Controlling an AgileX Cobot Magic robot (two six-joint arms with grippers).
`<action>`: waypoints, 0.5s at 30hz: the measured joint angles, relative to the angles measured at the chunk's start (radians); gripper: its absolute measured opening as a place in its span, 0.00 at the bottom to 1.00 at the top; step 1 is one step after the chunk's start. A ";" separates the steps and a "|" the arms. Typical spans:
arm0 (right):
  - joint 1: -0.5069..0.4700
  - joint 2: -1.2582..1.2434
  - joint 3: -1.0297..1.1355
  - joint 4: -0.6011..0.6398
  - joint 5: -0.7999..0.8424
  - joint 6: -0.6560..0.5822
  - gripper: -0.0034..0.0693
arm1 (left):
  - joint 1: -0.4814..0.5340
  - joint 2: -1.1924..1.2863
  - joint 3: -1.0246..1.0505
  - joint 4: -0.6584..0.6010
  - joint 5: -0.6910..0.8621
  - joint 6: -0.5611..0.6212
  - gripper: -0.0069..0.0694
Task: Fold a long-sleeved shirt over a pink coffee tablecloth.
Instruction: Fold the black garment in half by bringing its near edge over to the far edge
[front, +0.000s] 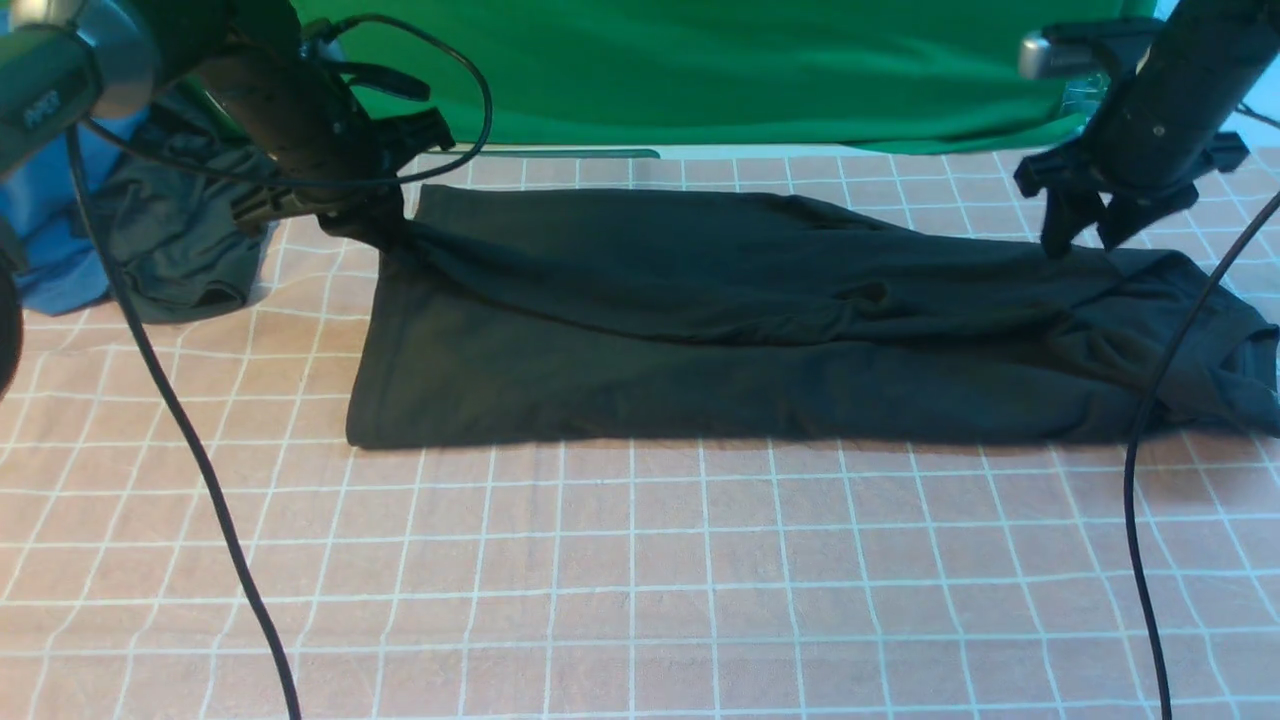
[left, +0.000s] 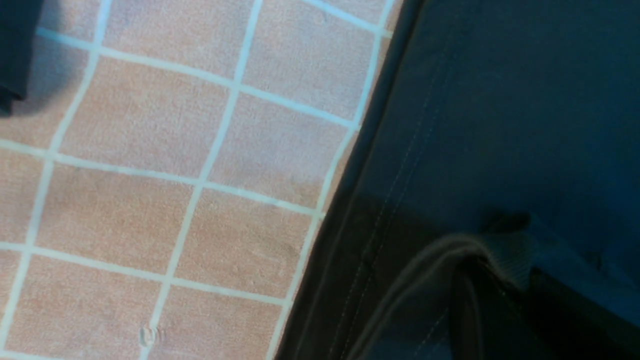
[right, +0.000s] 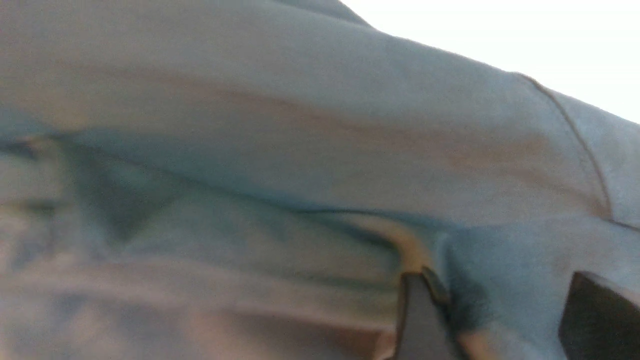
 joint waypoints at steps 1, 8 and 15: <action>0.008 -0.008 0.000 0.010 0.003 -0.028 0.63 | 0.000 0.001 0.000 0.000 0.002 0.000 0.13; 0.151 -0.056 0.120 -0.014 0.014 -0.267 0.64 | 0.000 0.001 -0.007 -0.026 0.043 0.000 0.13; 0.169 -0.042 0.220 -0.045 -0.105 -0.330 0.64 | 0.000 0.001 -0.007 -0.055 0.043 0.000 0.13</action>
